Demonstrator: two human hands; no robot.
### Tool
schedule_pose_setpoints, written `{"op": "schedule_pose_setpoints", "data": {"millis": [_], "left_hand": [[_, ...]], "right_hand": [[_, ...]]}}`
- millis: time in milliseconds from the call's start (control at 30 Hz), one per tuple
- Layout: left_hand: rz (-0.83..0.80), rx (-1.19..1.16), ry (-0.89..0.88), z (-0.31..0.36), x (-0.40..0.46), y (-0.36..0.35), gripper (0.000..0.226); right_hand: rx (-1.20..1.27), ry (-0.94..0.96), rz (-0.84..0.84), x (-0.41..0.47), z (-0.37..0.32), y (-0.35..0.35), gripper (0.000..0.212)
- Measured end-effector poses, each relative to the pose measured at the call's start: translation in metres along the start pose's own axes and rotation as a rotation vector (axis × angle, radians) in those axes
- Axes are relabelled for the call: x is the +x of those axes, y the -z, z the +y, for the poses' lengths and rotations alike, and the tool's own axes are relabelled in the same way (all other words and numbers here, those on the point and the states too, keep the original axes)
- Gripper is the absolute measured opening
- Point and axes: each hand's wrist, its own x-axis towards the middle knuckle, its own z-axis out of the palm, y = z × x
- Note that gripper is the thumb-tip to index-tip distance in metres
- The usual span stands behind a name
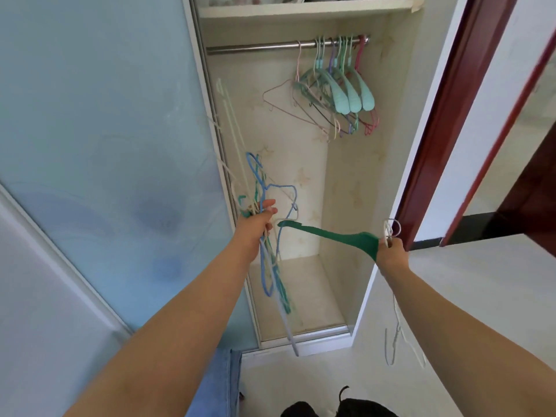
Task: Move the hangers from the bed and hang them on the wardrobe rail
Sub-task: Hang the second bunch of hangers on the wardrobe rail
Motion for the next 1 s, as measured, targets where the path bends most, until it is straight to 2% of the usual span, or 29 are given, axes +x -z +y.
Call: {"op": "schedule_pose_setpoints", "data": {"millis": [233,367,433,533,700,800,867,1000], "left_hand": [[0.071,-0.012,-0.083,-0.004,0.034,-0.02,0.017],[0.181,0.054,-0.032,-0.021,0.045,-0.029,0.014],[0.161,0.03,0.037,-0.029,0.044,-0.039,0.012],[0.067,-0.079,0.115,-0.034,0.038,-0.062,0.022],[-0.168,-0.263,0.196,-0.026,0.022,-0.091,0.016],[-0.243,-0.327,0.21,-0.019,0.017,-0.099,0.015],[-0.23,-0.273,0.219,-0.018,0.017,-0.104,0.018],[-0.064,-0.192,0.239,-0.022,0.022,-0.104,0.018]], "right_hand": [[0.073,-0.136,0.006,0.004,0.034,0.029,0.04],[0.357,-0.218,-0.021,0.006,0.035,0.051,0.035],[0.49,-0.183,-0.057,0.005,0.027,0.058,0.027],[0.603,-0.066,-0.16,-0.004,0.002,0.06,0.019],[0.541,0.098,-0.302,-0.023,-0.032,0.046,0.02],[0.487,0.143,-0.365,-0.032,-0.042,0.036,0.02],[0.467,0.17,-0.432,-0.035,-0.048,0.034,0.021],[0.413,0.198,-0.535,-0.035,-0.056,0.034,0.019]]}}
